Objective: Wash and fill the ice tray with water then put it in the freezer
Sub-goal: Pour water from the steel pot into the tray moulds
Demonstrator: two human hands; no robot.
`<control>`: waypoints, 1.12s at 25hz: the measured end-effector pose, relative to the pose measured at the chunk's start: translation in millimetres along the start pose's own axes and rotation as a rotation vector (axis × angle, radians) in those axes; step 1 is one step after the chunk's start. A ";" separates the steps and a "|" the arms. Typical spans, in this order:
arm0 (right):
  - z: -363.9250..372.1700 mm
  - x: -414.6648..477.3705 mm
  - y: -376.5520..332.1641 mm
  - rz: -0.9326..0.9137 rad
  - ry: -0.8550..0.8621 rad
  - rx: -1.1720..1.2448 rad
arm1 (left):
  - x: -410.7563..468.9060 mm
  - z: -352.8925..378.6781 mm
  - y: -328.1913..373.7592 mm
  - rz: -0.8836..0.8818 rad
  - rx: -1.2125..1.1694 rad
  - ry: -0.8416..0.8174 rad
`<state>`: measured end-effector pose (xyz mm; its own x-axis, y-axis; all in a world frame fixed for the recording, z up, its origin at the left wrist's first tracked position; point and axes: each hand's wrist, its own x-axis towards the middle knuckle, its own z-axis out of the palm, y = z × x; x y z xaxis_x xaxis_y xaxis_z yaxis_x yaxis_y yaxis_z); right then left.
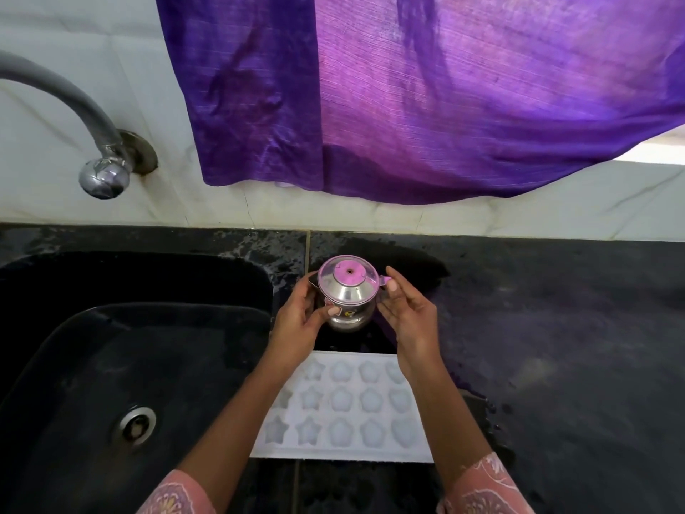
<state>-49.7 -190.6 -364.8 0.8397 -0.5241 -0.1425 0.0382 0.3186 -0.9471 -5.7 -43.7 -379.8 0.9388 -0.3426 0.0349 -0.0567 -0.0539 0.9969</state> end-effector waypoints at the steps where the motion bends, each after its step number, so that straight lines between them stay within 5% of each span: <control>1: -0.4 0.4 0.4 0.002 -0.002 -0.002 | -0.1 0.1 -0.4 -0.006 -0.001 -0.002; 17: -7.0 -5.6 -7.3 0.059 0.014 -0.117 | -7.6 -2.3 6.7 -0.086 0.149 -0.039; 20: -14.3 -14.6 -17.3 -0.001 0.014 -0.249 | -22.4 -6.7 6.9 -0.070 0.364 0.023; 25: -48.5 -39.8 -26.1 -0.045 -0.172 -0.664 | -57.7 -28.6 -3.0 -0.054 0.856 -0.100; 28: -68.2 -57.8 -24.6 -0.032 -0.256 -0.992 | -78.9 -40.4 -6.1 -0.100 0.944 -0.141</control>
<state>-136.1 -222.0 -352.9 0.9410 -0.2995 -0.1573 -0.3052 -0.5507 -0.7769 -65.7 21.6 -385.8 0.9080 -0.4022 -0.1175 -0.2870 -0.8013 0.5248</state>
